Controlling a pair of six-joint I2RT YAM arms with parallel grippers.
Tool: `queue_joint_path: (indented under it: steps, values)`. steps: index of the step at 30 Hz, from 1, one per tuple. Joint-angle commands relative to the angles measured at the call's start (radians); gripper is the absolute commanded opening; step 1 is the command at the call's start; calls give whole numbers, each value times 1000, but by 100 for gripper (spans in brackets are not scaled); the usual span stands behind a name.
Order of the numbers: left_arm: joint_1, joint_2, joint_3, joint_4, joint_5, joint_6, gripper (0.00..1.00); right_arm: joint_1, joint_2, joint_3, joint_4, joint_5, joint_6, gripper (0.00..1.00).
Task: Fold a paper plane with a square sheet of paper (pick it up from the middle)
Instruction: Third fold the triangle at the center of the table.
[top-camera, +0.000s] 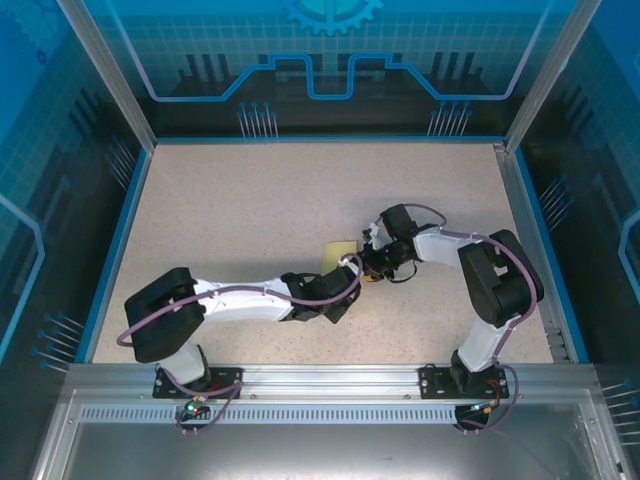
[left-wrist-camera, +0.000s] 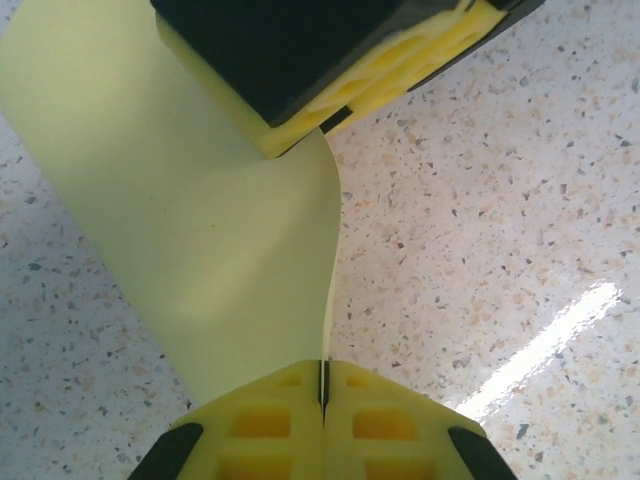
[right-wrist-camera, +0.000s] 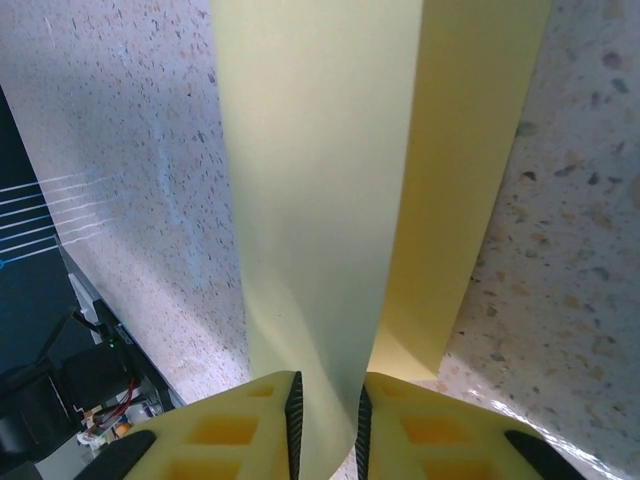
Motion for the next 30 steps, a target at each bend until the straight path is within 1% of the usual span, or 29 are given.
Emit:
queue_joint_path:
  steps: [1, 2, 4, 6, 9, 12, 16, 17, 20, 23, 26, 30]
  values:
    - [38, -50, -35, 44, 130, -33, 0, -30, -28, 28, -54, 14, -27, 25]
    - [47, -53, -40, 47, 149, -34, 0, -35, -35, 29, -64, 19, -33, 26]
    - [72, -63, -52, 53, 202, -35, 0, -46, -54, 32, -90, 41, -47, 35]
    - [89, -62, -55, 53, 237, -33, 0, -59, -76, 40, -122, 66, -65, 36]
    - [103, -61, -62, 51, 256, -29, 0, -65, -115, 57, -167, 130, -90, 39]
    - [118, -62, -65, 52, 284, -31, 0, -51, -129, 66, -123, 73, -98, 32]
    - [135, -62, -68, 61, 306, -32, 0, -10, -42, 132, -112, 47, -95, 17]
    - [138, -62, -67, 61, 310, -32, 0, -4, -20, 143, -100, 36, -90, 16]
    - [145, -62, -68, 57, 318, -31, 0, 19, 44, 182, -67, 0, -81, 15]
    - [154, -63, -70, 58, 328, -35, 0, 42, 114, 243, -111, 15, -114, 15]
    - [172, -58, -73, 64, 355, -38, 0, 48, 176, 284, -168, 79, -146, 15]
    - [208, -59, -72, 62, 402, -35, 0, 55, 221, 288, -197, 148, -178, 15]
